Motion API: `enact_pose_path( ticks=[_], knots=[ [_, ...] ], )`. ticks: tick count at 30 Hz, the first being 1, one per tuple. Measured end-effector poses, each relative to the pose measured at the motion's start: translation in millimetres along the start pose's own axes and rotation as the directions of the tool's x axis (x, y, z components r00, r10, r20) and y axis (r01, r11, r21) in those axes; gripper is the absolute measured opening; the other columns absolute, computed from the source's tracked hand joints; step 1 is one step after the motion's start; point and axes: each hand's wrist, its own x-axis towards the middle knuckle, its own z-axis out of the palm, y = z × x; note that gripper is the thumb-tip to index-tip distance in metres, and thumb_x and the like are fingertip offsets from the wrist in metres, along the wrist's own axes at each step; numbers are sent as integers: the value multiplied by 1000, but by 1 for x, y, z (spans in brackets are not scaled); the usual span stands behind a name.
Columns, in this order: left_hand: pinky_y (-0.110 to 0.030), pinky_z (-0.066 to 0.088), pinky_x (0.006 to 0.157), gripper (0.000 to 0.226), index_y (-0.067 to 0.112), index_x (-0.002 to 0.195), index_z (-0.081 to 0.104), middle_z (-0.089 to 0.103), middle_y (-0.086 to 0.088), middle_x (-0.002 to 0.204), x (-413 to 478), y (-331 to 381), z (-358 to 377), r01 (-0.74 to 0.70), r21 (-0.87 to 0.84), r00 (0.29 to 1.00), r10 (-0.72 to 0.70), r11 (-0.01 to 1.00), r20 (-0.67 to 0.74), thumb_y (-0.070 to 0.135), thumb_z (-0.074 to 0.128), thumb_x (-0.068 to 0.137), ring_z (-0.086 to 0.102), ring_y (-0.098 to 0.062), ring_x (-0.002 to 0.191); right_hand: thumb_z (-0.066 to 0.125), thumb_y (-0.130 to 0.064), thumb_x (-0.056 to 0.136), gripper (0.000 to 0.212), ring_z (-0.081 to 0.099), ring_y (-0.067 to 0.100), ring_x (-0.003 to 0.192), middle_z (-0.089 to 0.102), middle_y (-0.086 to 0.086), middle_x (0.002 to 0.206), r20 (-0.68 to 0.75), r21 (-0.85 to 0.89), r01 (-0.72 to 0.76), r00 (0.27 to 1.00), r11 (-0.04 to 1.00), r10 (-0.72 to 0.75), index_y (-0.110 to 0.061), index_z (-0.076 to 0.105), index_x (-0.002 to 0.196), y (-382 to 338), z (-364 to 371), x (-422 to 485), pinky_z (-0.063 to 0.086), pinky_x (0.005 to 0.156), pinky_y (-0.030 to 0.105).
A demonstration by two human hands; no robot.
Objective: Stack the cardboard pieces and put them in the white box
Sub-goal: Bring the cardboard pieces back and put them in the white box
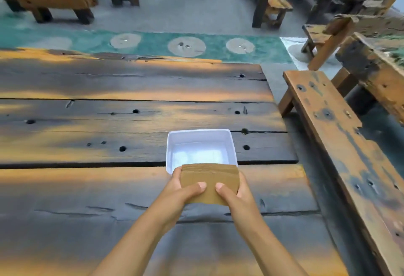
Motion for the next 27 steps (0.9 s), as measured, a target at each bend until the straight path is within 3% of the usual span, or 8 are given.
enact_pose_path(
  ticks=[5, 9, 12, 15, 19, 22, 24, 27],
  knots=[
    [-40, 53, 99, 81, 13, 138, 52, 73, -11, 126, -7, -2, 0, 36, -11, 998, -36, 999, -50, 25, 87, 65, 71, -29, 115, 73, -36, 68, 36, 74, 10, 96, 77, -6, 105, 101, -58, -54, 993, 997, 60, -41, 64, 103, -3, -9, 15, 57, 74, 21],
    [-30, 51, 93, 106, 24, 148, 39, 59, -1, 138, -16, 22, -21, 46, 142, 995, -32, 989, -99, 45, 85, 55, 67, -15, 118, 74, -38, 65, 43, 73, 6, 92, 77, -9, 102, 213, -122, -85, 971, 989, 110, -32, 63, 106, -11, -3, 27, 56, 71, 19],
    [-31, 52, 100, 105, 26, 147, 44, 60, 7, 132, -9, 51, -43, 64, 492, 995, -93, 868, 34, 56, 83, 54, 63, -6, 117, 74, -36, 65, 48, 70, 9, 93, 74, 3, 109, 326, -241, -111, 927, 964, 188, -23, 61, 110, -20, 8, 32, 56, 79, 28],
    [-40, 55, 102, 76, 30, 134, 54, 68, 0, 126, 9, 64, -48, 68, 632, 936, -269, 772, 228, 46, 87, 67, 69, -13, 113, 74, -33, 66, 47, 68, 11, 91, 71, 8, 112, 372, -325, -113, 898, 939, 237, -22, 62, 110, -32, 23, 39, 54, 81, 31],
    [-31, 59, 82, 61, 27, 128, 58, 75, -1, 115, 22, 50, -62, 67, 505, 942, -221, 861, 251, 31, 86, 74, 74, -13, 97, 78, -38, 61, 57, 71, 10, 89, 72, 7, 110, 262, -313, -163, 932, 936, 250, -28, 59, 114, -39, 42, 44, 54, 83, 29],
    [-27, 59, 76, 65, 26, 129, 54, 74, 0, 116, 23, 35, -73, 90, 373, 971, -164, 924, 172, 31, 86, 72, 75, -12, 96, 82, -35, 60, 80, 70, 24, 108, 67, 13, 122, 106, -148, -258, 956, 955, 275, -19, 51, 132, -25, 60, 41, 53, 101, 44],
    [-24, 59, 74, 65, 24, 129, 53, 72, -1, 120, 23, 26, -73, 86, 306, 987, -123, 948, 105, 29, 85, 73, 75, -9, 97, 83, -27, 73, 68, 69, 33, 112, 70, 18, 121, 34, 48, -293, 956, 955, 291, -7, 54, 132, -12, 77, 36, 51, 103, 50],
    [-17, 57, 66, 62, 23, 126, 52, 71, 1, 117, 23, 17, -67, 72, 242, 996, -82, 968, 34, 27, 84, 72, 75, -1, 88, 68, -30, 91, 36, 73, 29, 105, 77, 12, 111, 3, 212, -338, 939, 917, 345, -13, 65, 122, 1, 100, 29, 57, 94, 54]
  ],
)
